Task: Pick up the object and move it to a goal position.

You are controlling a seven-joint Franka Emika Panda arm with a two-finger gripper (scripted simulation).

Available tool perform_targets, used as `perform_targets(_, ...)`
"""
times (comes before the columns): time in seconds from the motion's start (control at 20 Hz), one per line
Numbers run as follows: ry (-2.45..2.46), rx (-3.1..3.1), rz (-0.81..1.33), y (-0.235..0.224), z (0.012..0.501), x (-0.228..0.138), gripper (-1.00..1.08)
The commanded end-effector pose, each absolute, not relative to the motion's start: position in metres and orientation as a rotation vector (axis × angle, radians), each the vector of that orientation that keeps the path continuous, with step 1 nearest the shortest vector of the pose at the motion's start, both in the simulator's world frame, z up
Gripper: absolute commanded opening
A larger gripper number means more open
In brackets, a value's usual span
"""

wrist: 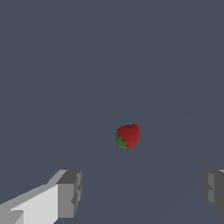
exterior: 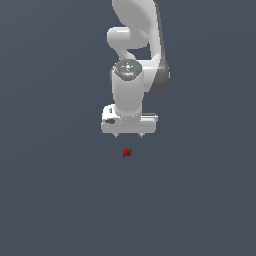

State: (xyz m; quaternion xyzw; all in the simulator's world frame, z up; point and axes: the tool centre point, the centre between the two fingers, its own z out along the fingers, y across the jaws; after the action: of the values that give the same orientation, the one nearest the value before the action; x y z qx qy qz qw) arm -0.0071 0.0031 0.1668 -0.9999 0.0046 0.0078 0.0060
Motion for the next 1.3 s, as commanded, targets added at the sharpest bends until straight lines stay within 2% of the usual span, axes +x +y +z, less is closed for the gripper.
perform_targets(0.0, 0.015, -3.129, 0.024, 0.003, 0.167, -0.007, 1.00)
perform_targets(0.5, 0.041, -3.160, -0.006, -0.014, 0.181, 0.002, 1.00)
perform_targets(1.25, 0.235, -3.142, -0.002, -0.011, 0.170, 0.001, 1.00)
